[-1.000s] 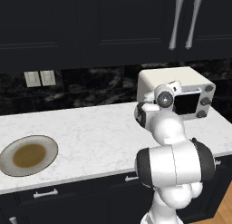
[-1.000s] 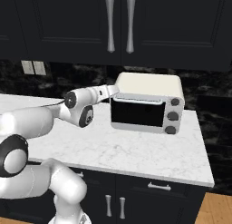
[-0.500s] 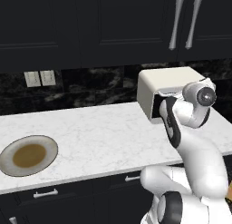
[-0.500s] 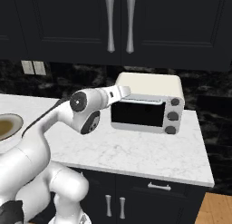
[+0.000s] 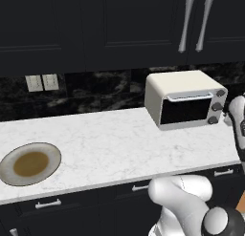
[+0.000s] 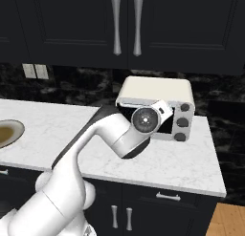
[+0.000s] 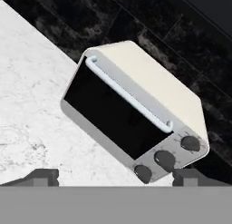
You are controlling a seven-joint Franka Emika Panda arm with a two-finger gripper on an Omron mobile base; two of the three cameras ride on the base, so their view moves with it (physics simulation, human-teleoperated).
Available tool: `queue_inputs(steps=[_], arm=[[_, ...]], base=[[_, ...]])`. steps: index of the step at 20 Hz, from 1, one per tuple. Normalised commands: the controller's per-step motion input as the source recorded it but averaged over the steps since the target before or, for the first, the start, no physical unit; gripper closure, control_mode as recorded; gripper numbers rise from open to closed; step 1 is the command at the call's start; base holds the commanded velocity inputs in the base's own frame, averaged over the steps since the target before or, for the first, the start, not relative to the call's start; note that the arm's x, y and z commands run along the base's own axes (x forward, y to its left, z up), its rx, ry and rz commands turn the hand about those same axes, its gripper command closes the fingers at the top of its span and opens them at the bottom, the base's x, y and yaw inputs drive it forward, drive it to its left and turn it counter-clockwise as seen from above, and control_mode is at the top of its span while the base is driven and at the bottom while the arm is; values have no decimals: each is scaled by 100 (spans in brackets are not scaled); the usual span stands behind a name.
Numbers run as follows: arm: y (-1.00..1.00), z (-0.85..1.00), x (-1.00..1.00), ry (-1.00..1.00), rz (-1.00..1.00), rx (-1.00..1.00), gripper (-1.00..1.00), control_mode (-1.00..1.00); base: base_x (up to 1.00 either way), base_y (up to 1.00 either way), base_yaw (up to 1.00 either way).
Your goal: Pick up the kebab skewer and baguette bread, and place them inside the toaster oven. Close the toaster oven door and start by setting the timer.
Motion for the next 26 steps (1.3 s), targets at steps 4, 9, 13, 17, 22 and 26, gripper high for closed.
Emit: queue_inputs(steps=[4, 9, 13, 17, 22, 26], arm=[[-98, 0, -42, 7, 25, -21, -100, -100], [-57, -43, 5, 1, 1, -11, -100, -100], [-1, -63, 50, -3, 0, 0, -100, -100], [5, -64, 64, -11, 0, 0, -100, -100], [-2, -19, 38, -16, 3, 0, -100, -100], [-3, -13, 43, -21, 8, 0, -100, -100]], base=[[0, 0, 0], [0, 0, 0], [0, 0, 0], [0, 0, 0], [0, 0, 0], [0, 0, 0]])
